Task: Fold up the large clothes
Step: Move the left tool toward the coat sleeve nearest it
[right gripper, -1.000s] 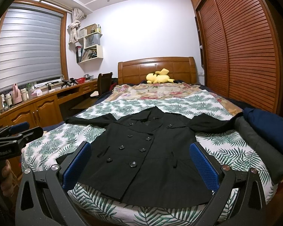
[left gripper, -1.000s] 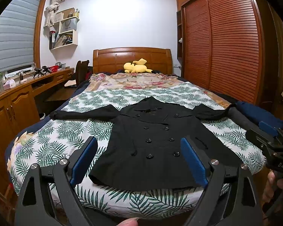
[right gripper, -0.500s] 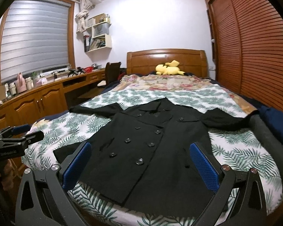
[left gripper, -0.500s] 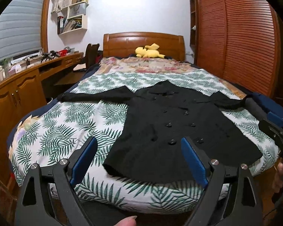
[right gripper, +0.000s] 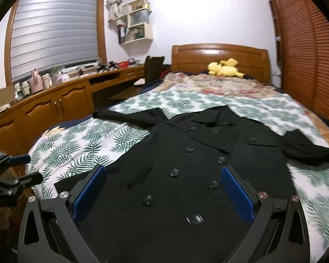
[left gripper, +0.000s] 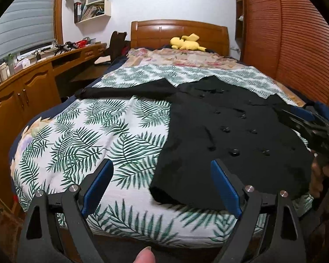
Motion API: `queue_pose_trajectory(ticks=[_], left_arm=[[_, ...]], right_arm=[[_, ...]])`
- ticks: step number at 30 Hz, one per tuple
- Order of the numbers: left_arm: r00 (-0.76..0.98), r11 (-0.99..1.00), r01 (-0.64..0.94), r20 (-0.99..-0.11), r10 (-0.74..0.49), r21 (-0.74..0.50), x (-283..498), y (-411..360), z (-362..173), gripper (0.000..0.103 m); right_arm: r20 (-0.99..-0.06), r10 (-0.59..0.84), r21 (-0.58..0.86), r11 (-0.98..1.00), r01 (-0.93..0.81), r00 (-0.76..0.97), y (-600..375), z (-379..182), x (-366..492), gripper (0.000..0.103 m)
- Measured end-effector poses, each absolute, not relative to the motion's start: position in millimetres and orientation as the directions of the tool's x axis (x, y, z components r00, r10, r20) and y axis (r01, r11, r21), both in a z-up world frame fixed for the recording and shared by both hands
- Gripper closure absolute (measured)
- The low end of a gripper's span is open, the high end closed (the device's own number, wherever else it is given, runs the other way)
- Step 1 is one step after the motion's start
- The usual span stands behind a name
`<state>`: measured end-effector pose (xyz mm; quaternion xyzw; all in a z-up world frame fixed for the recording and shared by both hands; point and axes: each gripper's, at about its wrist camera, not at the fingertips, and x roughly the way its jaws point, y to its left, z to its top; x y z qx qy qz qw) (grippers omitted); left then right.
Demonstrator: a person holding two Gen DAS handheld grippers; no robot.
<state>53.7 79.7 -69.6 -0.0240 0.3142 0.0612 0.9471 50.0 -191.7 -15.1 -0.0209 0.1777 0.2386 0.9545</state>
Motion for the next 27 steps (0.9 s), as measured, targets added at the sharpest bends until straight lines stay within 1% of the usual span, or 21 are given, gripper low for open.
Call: queue_pose_trajectory(ticks=[3, 8, 12, 16, 22, 25, 27], left_arm=[[0.784, 0.991, -0.136, -0.612, 0.102, -0.009, 64, 87, -76, 0.013], [0.774, 0.990, -0.138, -0.627, 0.086, -0.035, 90, 100, -82, 0.013], [0.767, 0.990, -0.144, -0.633, 0.103, -0.012, 117, 111, -83, 0.013], [0.755, 0.988, -0.151, -0.645, 0.118, 0.004, 153, 125, -84, 0.013], [0.750, 0.985, -0.165, -0.655, 0.093, -0.049, 210, 157, -85, 0.013], [0.742, 0.981, -0.190, -0.658, 0.126, -0.026, 240, 172, -88, 0.013], [0.738, 0.977, -0.208, -0.662, 0.132, -0.038, 257, 184, -92, 0.013]], right_arm=[[-0.384, 0.480, 0.054, 0.864, -0.500, 0.789, -183, -22, 80, 0.000], [-0.435, 0.496, 0.019, 0.840, -0.543, 0.752, -171, -24, 122, 0.000], [-0.461, 0.516, 0.019, 0.819, -0.573, 0.722, -182, -32, 141, 0.000], [-0.516, 0.528, 0.055, 0.806, -0.589, 0.674, -187, -43, 159, 0.000], [-0.545, 0.547, 0.092, 0.793, -0.603, 0.636, -207, -34, 165, 0.000], [-0.556, 0.529, 0.088, 0.804, -0.588, 0.640, -208, -30, 174, 0.000], [-0.544, 0.533, 0.079, 0.802, -0.593, 0.648, -207, -25, 171, 0.000]])
